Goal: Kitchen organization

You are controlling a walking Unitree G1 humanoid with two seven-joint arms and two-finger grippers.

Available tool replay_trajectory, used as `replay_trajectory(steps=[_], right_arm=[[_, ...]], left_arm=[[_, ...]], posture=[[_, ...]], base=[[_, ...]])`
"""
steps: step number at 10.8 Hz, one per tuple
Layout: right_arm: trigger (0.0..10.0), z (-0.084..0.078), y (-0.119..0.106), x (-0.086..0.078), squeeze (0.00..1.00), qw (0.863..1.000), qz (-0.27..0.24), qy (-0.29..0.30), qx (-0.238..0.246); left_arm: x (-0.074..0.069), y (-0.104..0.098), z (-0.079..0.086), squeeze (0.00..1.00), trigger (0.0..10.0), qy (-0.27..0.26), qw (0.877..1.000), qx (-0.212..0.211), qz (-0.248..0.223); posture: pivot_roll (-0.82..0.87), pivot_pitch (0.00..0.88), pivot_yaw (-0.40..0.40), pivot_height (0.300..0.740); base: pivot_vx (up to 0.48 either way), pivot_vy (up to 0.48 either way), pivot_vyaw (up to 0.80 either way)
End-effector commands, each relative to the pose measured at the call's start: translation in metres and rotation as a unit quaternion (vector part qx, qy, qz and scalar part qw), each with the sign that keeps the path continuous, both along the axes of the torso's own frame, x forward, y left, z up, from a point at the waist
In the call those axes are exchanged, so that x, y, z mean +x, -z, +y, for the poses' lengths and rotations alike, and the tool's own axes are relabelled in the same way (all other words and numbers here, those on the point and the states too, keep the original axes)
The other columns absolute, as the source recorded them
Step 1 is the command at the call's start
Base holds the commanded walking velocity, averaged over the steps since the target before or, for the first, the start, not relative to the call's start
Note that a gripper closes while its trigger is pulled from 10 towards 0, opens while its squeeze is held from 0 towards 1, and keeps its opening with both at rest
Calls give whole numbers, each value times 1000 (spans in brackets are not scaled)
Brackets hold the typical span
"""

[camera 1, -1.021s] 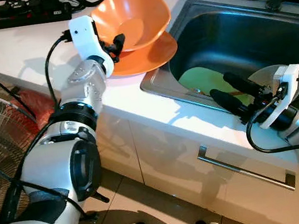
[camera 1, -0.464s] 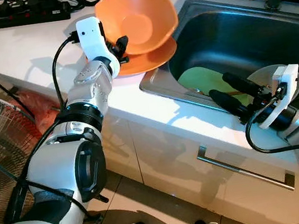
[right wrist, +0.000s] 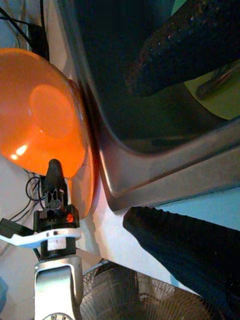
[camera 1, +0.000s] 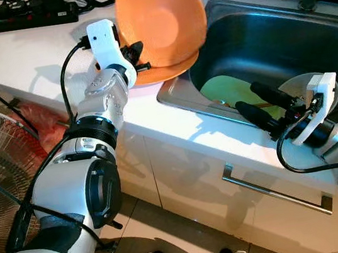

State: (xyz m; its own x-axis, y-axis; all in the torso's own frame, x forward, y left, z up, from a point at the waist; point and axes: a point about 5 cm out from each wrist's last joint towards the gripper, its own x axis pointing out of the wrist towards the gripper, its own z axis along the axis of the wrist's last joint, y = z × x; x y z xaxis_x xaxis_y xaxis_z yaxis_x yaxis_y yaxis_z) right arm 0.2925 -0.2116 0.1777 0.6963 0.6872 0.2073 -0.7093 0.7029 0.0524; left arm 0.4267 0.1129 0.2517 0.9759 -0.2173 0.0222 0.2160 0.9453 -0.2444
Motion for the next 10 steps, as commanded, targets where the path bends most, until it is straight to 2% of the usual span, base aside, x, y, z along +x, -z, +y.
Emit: replay_trajectory(steps=[1,4,5,6,7,8,10], right_arm=[[10000,2,1,0,0,1000,5,-6,-7],[10000,2,1,1,0,1000,4,-6,-7],[10000,2,1,1,0,1000,4,-7,-7],[10000,2,1,1,0,1000,4,-6,-6],[10000,1,1,1,0,1000,4,-3,-6],[10000,1,0,2,0,1000,2,3,-4],[10000,0,-1,3,0,1000,0,5,-3]], left_arm=[[0,5,1,0,0,-3,1000,3,12],[0,5,4,0,0,-12,1000,-5,10],[-1,-5,2,0,0,5,999,-33,-33],[-2,-19,-2,0,0,33,993,-80,-85],[-5,-28,-7,0,10000,56,987,-86,-125],[-7,-29,-10,0,10000,61,985,-80,-138],[-9,-30,-13,0,10000,72,981,-94,-155]], posture=[[13,173,-3,740],[15,174,-7,740],[14,174,-7,740],[15,177,-8,740],[18,179,-9,740],[18,180,-8,740],[18,188,-7,740]], base=[[0,0,0],[0,0,0],[0,0,0],[0,0,0],[0,0,0],[0,0,0],[0,0,0]])
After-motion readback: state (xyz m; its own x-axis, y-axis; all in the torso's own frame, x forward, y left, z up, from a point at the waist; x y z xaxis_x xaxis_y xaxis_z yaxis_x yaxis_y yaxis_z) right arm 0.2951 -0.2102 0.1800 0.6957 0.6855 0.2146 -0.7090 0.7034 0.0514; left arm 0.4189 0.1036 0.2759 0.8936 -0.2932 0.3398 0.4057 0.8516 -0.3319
